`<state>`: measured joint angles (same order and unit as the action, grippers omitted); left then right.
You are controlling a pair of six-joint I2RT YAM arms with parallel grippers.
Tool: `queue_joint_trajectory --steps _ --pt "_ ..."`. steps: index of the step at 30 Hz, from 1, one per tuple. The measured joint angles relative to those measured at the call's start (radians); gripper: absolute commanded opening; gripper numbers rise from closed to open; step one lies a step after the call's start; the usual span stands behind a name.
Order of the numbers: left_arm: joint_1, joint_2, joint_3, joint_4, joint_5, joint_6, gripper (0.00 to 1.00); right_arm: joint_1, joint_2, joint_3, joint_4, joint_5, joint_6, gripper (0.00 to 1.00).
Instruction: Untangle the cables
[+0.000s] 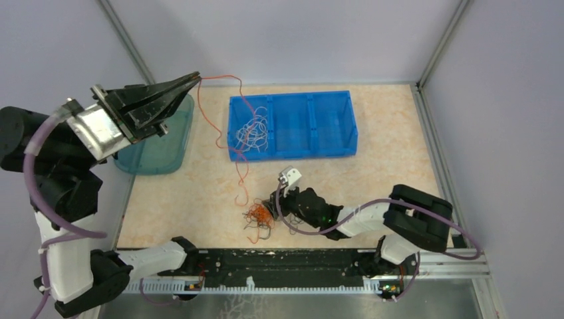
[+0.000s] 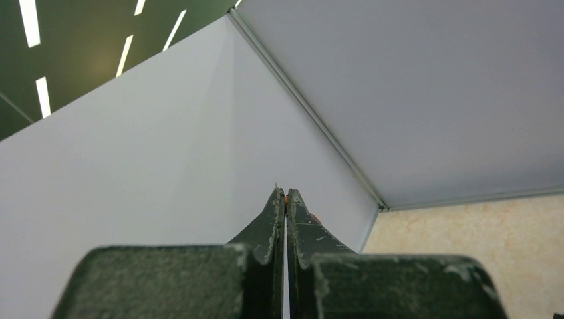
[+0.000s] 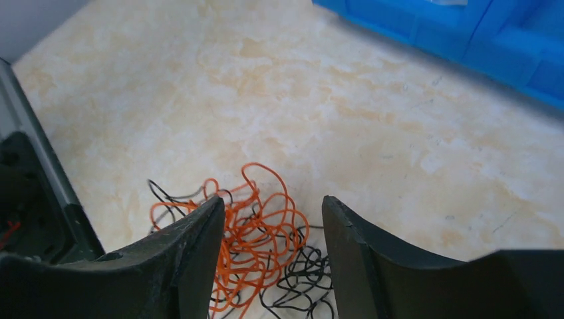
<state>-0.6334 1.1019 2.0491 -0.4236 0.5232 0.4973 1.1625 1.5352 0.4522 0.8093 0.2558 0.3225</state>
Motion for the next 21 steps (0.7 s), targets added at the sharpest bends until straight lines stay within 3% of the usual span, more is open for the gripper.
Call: queue_joint_trajectory --steps 11,21 --pt "0.0 -0.013 -0.22 0.011 0.005 0.019 0.0 -0.001 -0.295 -0.017 -0.021 0.065 -0.009 0.74" --pt "0.0 0.005 -0.44 0.134 0.002 0.0 0.0 -0.044 -0.536 -0.086 -0.211 0.393 0.035 0.75"
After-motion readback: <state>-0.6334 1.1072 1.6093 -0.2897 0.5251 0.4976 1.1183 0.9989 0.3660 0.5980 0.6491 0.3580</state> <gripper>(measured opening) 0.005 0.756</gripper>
